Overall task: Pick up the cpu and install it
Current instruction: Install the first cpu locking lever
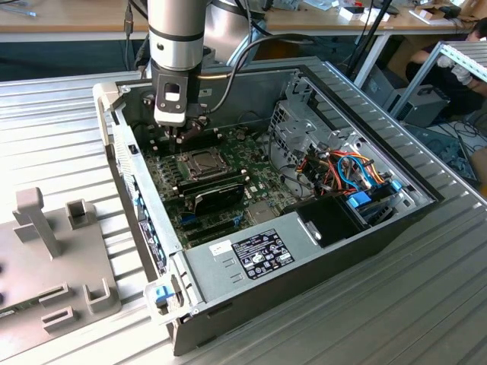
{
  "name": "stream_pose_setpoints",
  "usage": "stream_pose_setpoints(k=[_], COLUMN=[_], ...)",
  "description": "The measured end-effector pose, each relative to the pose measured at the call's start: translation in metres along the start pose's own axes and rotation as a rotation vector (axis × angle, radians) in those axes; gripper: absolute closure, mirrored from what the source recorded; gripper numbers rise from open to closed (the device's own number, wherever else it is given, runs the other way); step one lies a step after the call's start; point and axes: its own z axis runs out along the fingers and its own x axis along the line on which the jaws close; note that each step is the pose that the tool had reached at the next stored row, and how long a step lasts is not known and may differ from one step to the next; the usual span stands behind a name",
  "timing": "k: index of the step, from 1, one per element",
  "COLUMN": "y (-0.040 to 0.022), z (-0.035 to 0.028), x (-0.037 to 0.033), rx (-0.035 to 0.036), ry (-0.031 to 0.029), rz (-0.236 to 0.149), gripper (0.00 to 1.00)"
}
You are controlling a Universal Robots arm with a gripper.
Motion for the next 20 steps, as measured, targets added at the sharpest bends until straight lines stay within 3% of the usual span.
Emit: stream_pose_setpoints(k=[4,14,20], y=[0.0000,0.0000,0.0000], z=[0.0000,0.0000,0.0000], x=[0.0000,0.0000,0.0000], rx=[-0.0023,-0.0109,-0.0106], ry=[-0.0003,-0.0014,-0.0021], rz=[-0.057,-0.268,-0.277], gripper=[0.89,0.89,0.89])
